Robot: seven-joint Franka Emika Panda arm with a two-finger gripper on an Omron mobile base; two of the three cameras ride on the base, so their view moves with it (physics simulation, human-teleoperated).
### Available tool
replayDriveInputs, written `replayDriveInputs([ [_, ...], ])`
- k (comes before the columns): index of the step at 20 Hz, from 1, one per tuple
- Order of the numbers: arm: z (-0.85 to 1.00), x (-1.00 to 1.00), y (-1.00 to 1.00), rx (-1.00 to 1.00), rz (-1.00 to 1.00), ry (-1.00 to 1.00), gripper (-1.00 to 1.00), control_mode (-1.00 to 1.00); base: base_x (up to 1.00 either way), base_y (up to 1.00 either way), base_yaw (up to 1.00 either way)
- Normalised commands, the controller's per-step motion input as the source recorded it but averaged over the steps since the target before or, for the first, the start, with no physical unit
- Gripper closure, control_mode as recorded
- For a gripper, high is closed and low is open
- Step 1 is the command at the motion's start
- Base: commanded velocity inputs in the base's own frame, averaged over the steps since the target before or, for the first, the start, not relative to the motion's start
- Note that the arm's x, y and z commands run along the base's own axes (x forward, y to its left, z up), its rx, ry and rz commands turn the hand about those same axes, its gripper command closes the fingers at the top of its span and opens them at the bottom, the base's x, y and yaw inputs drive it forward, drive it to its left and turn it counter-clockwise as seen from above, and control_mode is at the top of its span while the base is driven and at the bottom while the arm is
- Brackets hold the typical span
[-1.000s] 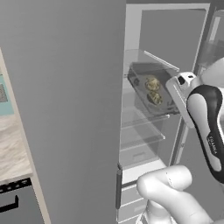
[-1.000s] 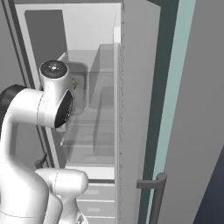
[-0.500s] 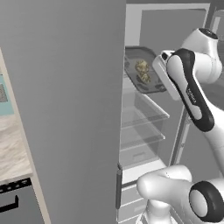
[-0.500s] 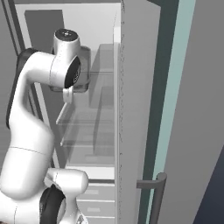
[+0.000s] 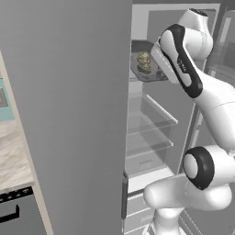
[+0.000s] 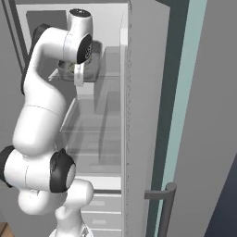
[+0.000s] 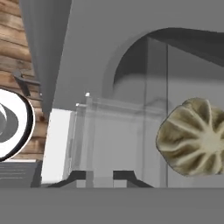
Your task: Place two dumplings into each of the tupperware containers and then place the containers in the fridge.
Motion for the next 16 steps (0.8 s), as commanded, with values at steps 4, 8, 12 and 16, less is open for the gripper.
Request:
replayDriveInputs([
  [4, -0.31, 0.96, 0.05, 0.00, 0.00, 0.00, 1.00, -1.00, 0.00, 0.00, 0.00],
  [8, -0.54, 0.57, 0.00, 0.01, 0.06, -0.06, 1.00, -1.00, 0.00, 0.00, 0.00],
  [12, -0.55, 0.40, 0.00, 0.02, 0.08, -0.08, 1.00, -1.00, 0.00, 0.00, 0.00],
  [16, -0.11, 0.48, 0.00, 0.00, 0.13, -0.05, 1.00, -1.00, 0.00, 0.00, 0.00],
])
